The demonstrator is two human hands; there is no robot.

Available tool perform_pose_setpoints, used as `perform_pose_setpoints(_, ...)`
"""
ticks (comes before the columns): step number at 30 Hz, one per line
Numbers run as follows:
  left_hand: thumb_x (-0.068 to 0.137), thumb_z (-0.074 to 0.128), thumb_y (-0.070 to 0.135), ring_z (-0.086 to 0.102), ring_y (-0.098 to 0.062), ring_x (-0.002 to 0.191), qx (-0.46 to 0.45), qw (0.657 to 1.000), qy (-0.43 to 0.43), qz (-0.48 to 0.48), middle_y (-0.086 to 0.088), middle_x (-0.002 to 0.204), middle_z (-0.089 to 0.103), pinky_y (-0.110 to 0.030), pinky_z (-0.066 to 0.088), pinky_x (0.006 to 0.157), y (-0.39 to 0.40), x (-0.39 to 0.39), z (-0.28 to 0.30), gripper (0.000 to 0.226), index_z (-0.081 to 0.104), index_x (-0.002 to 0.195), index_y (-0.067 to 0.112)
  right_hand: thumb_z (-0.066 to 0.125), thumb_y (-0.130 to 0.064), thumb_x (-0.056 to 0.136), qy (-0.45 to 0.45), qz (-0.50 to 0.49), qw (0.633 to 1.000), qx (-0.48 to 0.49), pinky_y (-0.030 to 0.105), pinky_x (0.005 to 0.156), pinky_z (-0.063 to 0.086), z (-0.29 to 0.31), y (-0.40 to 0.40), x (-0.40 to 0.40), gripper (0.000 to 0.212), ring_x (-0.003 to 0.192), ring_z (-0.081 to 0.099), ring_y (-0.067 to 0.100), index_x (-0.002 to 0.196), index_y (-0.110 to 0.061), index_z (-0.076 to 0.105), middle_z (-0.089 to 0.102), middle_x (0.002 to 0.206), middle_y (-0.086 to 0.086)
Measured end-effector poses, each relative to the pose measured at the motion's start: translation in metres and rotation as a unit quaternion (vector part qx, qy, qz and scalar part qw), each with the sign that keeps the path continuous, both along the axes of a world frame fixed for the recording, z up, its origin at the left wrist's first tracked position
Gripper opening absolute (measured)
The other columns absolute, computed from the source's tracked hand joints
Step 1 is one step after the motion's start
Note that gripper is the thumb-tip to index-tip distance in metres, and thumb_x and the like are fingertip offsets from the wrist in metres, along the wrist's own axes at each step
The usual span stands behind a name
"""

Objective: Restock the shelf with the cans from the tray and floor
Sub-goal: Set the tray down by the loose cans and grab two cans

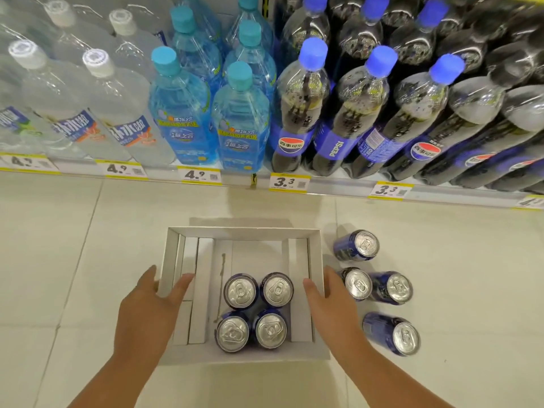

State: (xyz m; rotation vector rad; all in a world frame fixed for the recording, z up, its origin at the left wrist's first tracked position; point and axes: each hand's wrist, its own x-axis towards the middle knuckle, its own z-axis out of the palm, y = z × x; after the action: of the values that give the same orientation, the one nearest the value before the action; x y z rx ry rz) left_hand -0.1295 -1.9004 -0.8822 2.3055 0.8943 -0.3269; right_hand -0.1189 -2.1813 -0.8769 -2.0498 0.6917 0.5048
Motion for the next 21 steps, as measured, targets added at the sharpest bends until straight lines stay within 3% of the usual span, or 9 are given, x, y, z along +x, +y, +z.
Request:
perform_pose_setpoints(1,0.081,0.059,0.067,0.055,-0.023,0.124,0.009,0.999,-0.037,0.001,0.002,0.137,0.059,-0.038,0.046,0.096,-0.004,-0.01,0.007,0.075,0.046,0.142,0.025,0.057,-0.035,0.098,-0.054,0.005,0.998,-0.015,0.033,0.11,0.036,0.009,-0.001,-0.009,0.052,0.136,0.046,0.016,0.147,-0.025,0.042,0.051,0.145,-0.01)
perform_pose_setpoints(2,0.082,0.06,0.064,0.044,-0.012,0.135,0.013,0.996,-0.086,-0.012,0.014,0.147,0.047,-0.035,0.039,0.104,-0.009,-0.02,0.015,0.077,0.037,0.147,0.031,0.057,-0.032,0.098,-0.122,0.021,0.992,-0.022,0.03,0.11,0.035,0.019,-0.001,-0.019,0.05,0.135,0.045,0.009,0.146,-0.029,0.043,0.049,0.146,-0.017)
perform_pose_setpoints(5,0.078,0.064,0.059,0.034,0.017,0.13,-0.058,0.982,-0.142,-0.108,0.043,0.142,0.034,-0.023,0.031,0.105,-0.029,-0.041,0.022,0.072,0.036,0.143,0.048,0.057,-0.03,0.097,-0.219,0.128,0.967,0.007,0.021,0.106,0.038,0.03,0.005,-0.041,0.05,0.132,0.049,0.005,0.145,-0.036,0.043,0.046,0.145,-0.024)
perform_pose_setpoints(8,0.071,0.073,0.06,0.038,0.01,0.132,-0.165,0.975,-0.087,-0.121,0.038,0.143,0.038,-0.027,0.034,0.108,-0.047,-0.044,0.008,0.082,0.031,0.141,0.058,0.064,-0.033,0.091,-0.159,0.166,0.972,0.053,0.02,0.11,0.034,0.014,0.02,-0.042,0.063,0.136,0.04,-0.001,0.146,-0.04,0.036,0.039,0.147,-0.026)
perform_pose_setpoints(10,0.068,0.078,0.057,0.033,0.008,0.136,-0.193,0.972,-0.055,-0.127,0.034,0.148,0.035,-0.027,0.03,0.11,-0.055,-0.037,-0.004,0.094,0.023,0.144,0.056,0.07,-0.03,0.088,-0.106,0.161,0.98,0.048,0.006,0.107,0.024,0.0,0.03,-0.036,0.074,0.134,0.027,-0.017,0.146,-0.047,0.027,0.032,0.146,-0.03)
perform_pose_setpoints(12,0.066,0.076,0.054,0.032,0.007,0.135,-0.197,0.969,-0.031,-0.147,0.029,0.149,0.035,-0.025,0.031,0.11,-0.061,-0.029,-0.017,0.1,0.02,0.148,0.048,0.073,-0.029,0.086,-0.07,0.169,0.983,0.029,-0.003,0.098,0.019,-0.013,0.036,-0.03,0.083,0.13,0.026,-0.019,0.15,-0.043,0.022,0.03,0.147,-0.028)
perform_pose_setpoints(15,0.067,0.077,0.041,0.044,0.003,0.124,-0.209,0.965,-0.006,-0.157,0.019,0.143,0.046,-0.02,0.035,0.102,-0.068,-0.02,-0.031,0.097,0.026,0.149,0.038,0.073,-0.023,0.082,-0.019,0.157,0.986,0.056,0.009,0.106,0.023,-0.028,0.038,-0.019,0.094,0.138,0.028,-0.005,0.155,-0.038,0.015,0.027,0.155,-0.02)
perform_pose_setpoints(18,0.068,0.082,0.034,0.054,-0.008,0.116,-0.22,0.966,0.012,-0.134,0.012,0.133,0.055,-0.025,0.043,0.095,-0.074,-0.013,-0.041,0.094,0.031,0.147,0.031,0.071,-0.014,0.076,0.034,0.111,0.987,0.111,0.028,0.114,0.033,-0.034,0.039,-0.007,0.102,0.141,0.033,0.007,0.156,-0.038,0.013,0.028,0.157,-0.015)
perform_pose_setpoints(21,0.065,0.085,0.024,0.062,-0.012,0.099,-0.202,0.972,0.013,-0.12,0.009,0.117,0.063,-0.025,0.047,0.079,-0.079,-0.004,-0.048,0.084,0.039,0.135,0.031,0.075,-0.013,0.072,0.021,0.124,0.986,0.105,0.034,0.111,0.039,-0.04,0.039,0.0,0.103,0.135,0.042,0.008,0.152,-0.042,0.016,0.036,0.151,-0.017)
